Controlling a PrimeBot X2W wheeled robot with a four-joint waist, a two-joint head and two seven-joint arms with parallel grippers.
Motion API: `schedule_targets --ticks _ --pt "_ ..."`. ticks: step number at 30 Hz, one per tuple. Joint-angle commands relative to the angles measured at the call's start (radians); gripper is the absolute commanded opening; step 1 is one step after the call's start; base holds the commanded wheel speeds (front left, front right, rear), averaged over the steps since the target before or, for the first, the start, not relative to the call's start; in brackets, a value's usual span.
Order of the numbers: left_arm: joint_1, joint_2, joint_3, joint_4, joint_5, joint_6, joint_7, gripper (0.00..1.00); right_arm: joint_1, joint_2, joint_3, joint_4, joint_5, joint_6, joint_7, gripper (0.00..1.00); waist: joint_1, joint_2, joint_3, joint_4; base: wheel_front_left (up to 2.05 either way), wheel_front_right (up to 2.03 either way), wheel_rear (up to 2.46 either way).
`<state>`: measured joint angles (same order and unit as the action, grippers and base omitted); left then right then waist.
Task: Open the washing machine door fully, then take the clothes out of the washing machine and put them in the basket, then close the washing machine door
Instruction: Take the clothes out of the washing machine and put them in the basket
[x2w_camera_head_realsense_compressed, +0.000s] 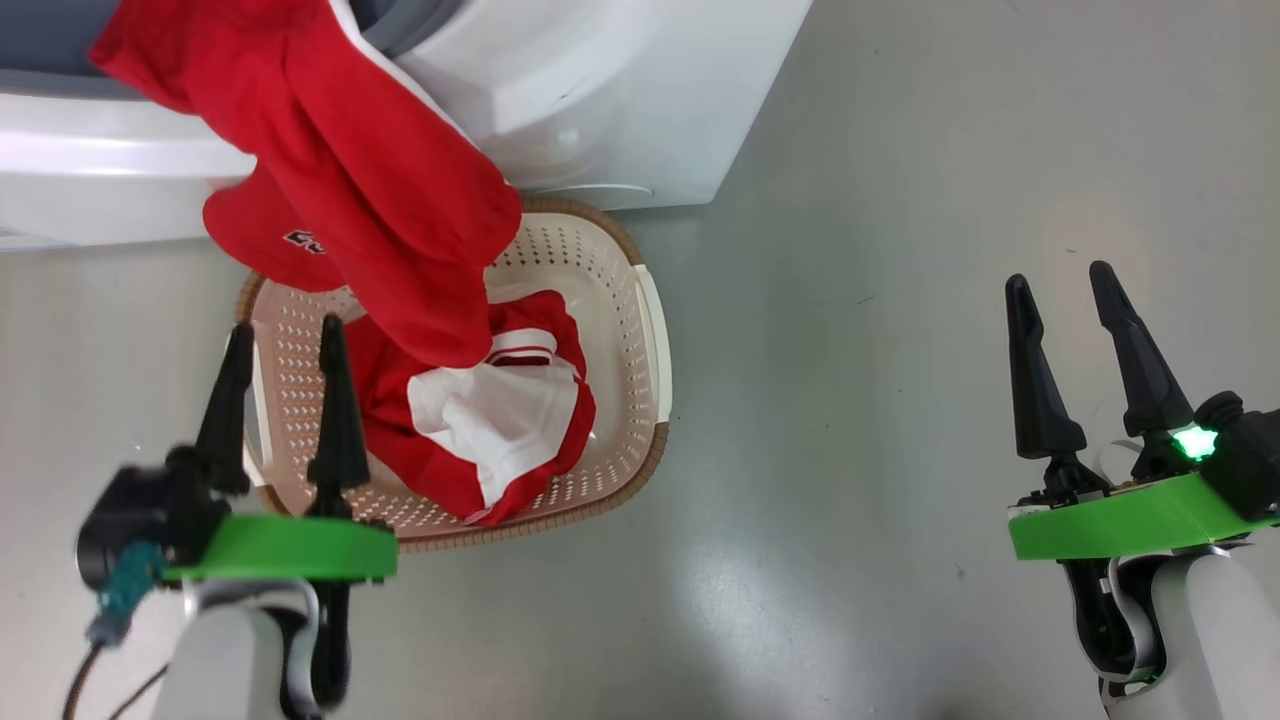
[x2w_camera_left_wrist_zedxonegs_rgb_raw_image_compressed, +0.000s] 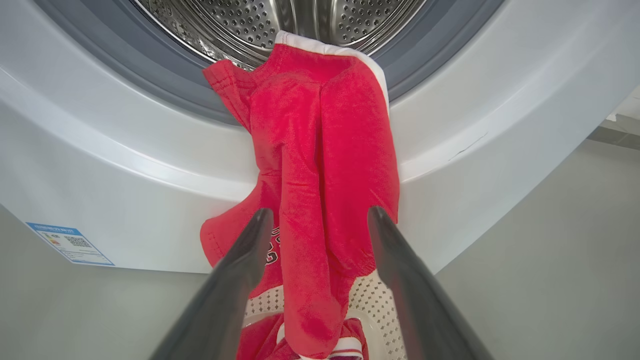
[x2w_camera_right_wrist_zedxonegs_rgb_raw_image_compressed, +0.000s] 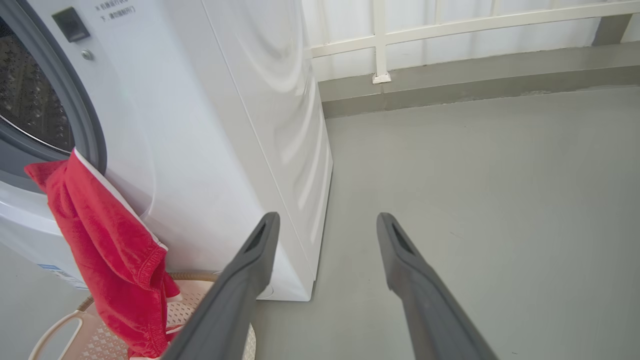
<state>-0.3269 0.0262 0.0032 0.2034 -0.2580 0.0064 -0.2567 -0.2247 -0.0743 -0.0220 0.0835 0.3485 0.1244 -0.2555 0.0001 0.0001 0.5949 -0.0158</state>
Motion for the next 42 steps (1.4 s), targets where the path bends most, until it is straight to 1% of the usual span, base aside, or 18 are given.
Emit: schedule_targets --ticks 1,4,10,17,20,28,29,30,31,32,34,42 --pt "-0.026 0.024 0.035 -0.001 0.0 -0.009 -0.005 1.0 0.016 -0.01 0.017 -0.024 -0.017 0.006 -0.006 1.0 -0.0001 -0.0001 0.003 0.003 0.0 0.0 0.0" --pt "-0.101 0.024 0.053 0.066 -0.01 -0.033 -0.005 1.0 0.012 -0.011 0.017 -0.024 -0.018 0.006 -0.006 1.0 -0.0001 -0.0001 0.008 0.007 0.0 0.0 0.0" --pt "-0.274 0.039 0.087 0.249 0.045 -0.069 -0.005 1.0 -0.008 -0.013 0.027 -0.024 -0.017 0.006 -0.006 1.0 -0.0001 -0.0001 0.03 0.001 0.0 0.0 0.0" --pt "-0.437 0.049 0.104 0.44 0.083 -0.09 -0.005 1.0 -0.021 -0.011 0.024 -0.03 -0.015 0.006 -0.006 1.0 -0.0001 -0.0001 0.052 -0.015 0.0 0.0 0.0" --pt "-0.491 0.053 0.116 0.519 0.091 -0.091 -0.005 1.0 -0.025 -0.01 0.023 -0.029 -0.015 0.006 -0.006 1.0 -0.0001 -0.0001 0.059 -0.022 0.0 0.0 0.0" --pt "-0.598 0.066 0.134 0.653 0.1 -0.103 -0.005 1.0 -0.034 -0.004 0.022 -0.029 -0.015 0.006 -0.006 1.0 -0.0001 -0.0001 0.068 -0.031 0.0 0.0 0.0" --pt "-0.608 0.068 0.135 0.664 0.1 -0.106 -0.005 0.96 -0.035 -0.003 0.022 -0.029 -0.015 0.006 -0.006 1.0 -0.0001 -0.0001 0.068 -0.032 0.0 0.0 0.0" --pt "-0.616 0.069 0.136 0.673 0.1 -0.108 -0.005 0.82 -0.036 -0.003 0.023 -0.029 -0.015 0.006 -0.006 1.0 -0.0001 -0.0001 0.068 -0.032 0.0 0.0 0.0" --pt "-0.622 0.07 0.138 0.681 0.1 -0.111 -0.005 0.44 -0.037 -0.003 0.023 -0.029 -0.015 0.006 -0.006 1.0 -0.0001 -0.0001 0.067 -0.033 0.0 0.0 0.0" --pt "-0.622 0.07 0.138 0.681 0.1 -0.111 -0.005 0.44 -0.037 -0.003 0.023 -0.029 -0.015 0.006 -0.006 1.0 -0.0001 -0.0001 0.067 -0.033 0.0 0.0 0.0" --pt "-0.629 0.071 0.141 0.691 0.1 -0.114 -0.005 0.0 -0.038 -0.003 0.023 -0.029 -0.014 0.006 -0.006 1.0 -0.0001 -0.0001 0.066 -0.035 0.0 0.0 0.0" --pt "-0.592 0.06 0.144 0.69 0.099 -0.129 -0.005 0.0 -0.034 -0.002 0.019 -0.03 -0.015 0.006 -0.006 1.0 -0.0001 -0.0001 0.059 -0.031 0.0 0.0 0.0"
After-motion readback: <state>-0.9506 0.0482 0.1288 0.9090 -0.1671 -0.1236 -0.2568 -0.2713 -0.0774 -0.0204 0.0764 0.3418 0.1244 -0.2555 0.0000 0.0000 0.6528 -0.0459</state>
